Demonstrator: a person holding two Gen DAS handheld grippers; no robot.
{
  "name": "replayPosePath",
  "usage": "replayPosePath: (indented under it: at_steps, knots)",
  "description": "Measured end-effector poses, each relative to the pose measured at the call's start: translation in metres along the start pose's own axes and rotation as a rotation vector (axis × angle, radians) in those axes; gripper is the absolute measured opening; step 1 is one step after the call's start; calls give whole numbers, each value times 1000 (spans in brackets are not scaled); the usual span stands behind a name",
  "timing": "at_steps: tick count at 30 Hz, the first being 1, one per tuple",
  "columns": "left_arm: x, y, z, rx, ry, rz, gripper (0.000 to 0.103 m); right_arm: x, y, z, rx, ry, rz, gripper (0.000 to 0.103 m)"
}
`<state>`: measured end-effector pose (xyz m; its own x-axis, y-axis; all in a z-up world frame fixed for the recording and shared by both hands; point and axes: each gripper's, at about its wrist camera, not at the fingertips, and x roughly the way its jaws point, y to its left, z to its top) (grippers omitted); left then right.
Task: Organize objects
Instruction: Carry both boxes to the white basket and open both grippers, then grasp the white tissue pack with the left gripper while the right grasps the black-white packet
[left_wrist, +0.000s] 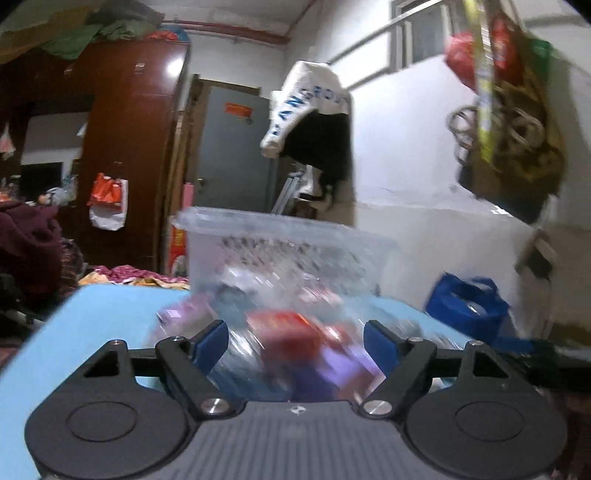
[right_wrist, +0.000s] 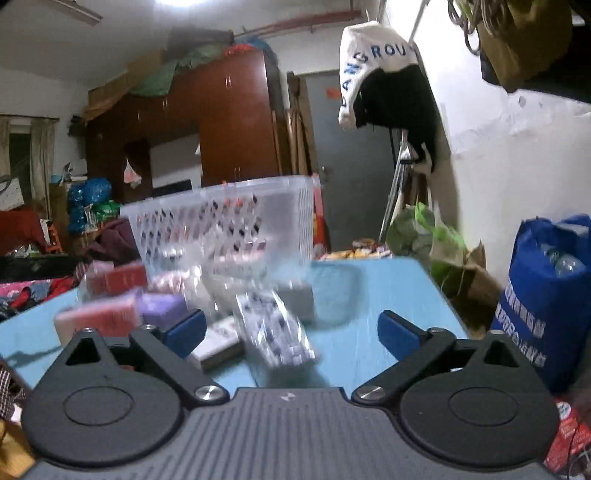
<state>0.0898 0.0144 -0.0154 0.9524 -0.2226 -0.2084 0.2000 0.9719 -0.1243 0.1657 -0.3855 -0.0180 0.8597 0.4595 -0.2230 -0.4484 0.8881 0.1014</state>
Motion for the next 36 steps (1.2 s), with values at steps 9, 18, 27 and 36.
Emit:
replayPosePath:
  at_steps: [9, 18, 27, 36]
  knots:
    - [-14, -19, -19, 74, -20, -57, 78, 16, 2, -4, -15, 85, 32, 71]
    - [-20, -32, -29, 113, -37, -70, 78, 17, 1, -6, -29, 97, 43, 51]
    - [3, -34, -37, 115, 23, -86, 50, 18, 0, -7, -30, 86, 49, 50]
    - [-7, -30, -40, 101, -34, -113, 34, 15, -1, -8, -10, 51, 45, 47]
